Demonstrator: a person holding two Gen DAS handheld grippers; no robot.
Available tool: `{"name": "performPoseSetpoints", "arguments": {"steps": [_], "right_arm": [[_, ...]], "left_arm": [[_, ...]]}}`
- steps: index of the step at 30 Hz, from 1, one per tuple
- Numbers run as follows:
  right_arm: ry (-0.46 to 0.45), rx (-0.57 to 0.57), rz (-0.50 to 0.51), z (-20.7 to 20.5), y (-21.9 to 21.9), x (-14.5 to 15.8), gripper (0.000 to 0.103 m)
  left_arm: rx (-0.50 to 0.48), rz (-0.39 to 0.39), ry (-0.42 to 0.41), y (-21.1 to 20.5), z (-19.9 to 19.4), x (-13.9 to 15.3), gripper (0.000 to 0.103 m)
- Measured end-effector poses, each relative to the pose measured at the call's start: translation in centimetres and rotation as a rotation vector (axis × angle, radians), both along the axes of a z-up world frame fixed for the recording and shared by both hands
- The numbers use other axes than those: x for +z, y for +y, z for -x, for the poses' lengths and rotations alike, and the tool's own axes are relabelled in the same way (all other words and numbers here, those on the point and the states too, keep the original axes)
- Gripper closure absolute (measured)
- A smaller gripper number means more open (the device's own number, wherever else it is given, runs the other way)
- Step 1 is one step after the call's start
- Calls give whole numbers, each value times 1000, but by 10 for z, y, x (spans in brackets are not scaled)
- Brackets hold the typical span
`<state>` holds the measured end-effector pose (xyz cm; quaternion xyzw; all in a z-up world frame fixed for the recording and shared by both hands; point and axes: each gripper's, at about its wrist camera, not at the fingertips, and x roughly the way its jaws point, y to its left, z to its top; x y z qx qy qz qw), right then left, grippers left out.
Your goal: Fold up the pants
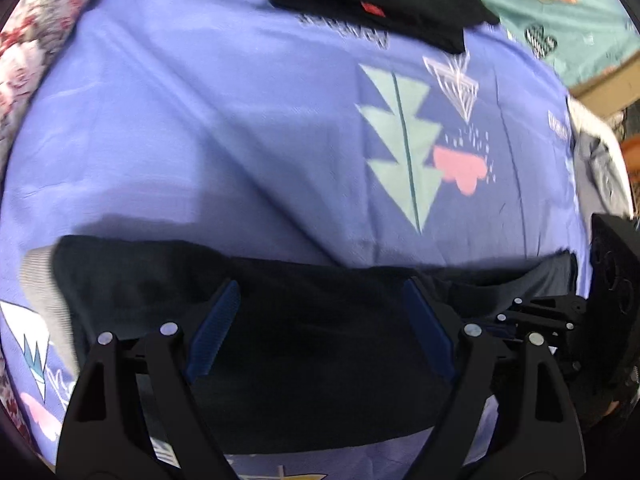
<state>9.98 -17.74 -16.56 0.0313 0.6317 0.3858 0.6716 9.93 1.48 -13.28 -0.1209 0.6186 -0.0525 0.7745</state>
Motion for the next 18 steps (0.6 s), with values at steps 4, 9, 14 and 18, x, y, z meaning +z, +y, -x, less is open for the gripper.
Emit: {"name": "performPoseSetpoints", "arguments": {"steps": [4, 9, 14, 18], "right_arm": [[26, -1, 6, 2, -2, -6, 85], [1, -40, -78, -13, -9, 20, 85], [-70, -109, -34, -45, -5, 25, 80], [-35, -62, 45, -45, 17, -7, 80]], "left_arm": [[-42, -40, 47, -13, 2, -20, 17], [-92, -72, 43, -18, 13, -33, 15], [-84, -60, 39, -15, 15, -33, 16], [-83, -49, 40, -12, 17, -33, 16]]}}
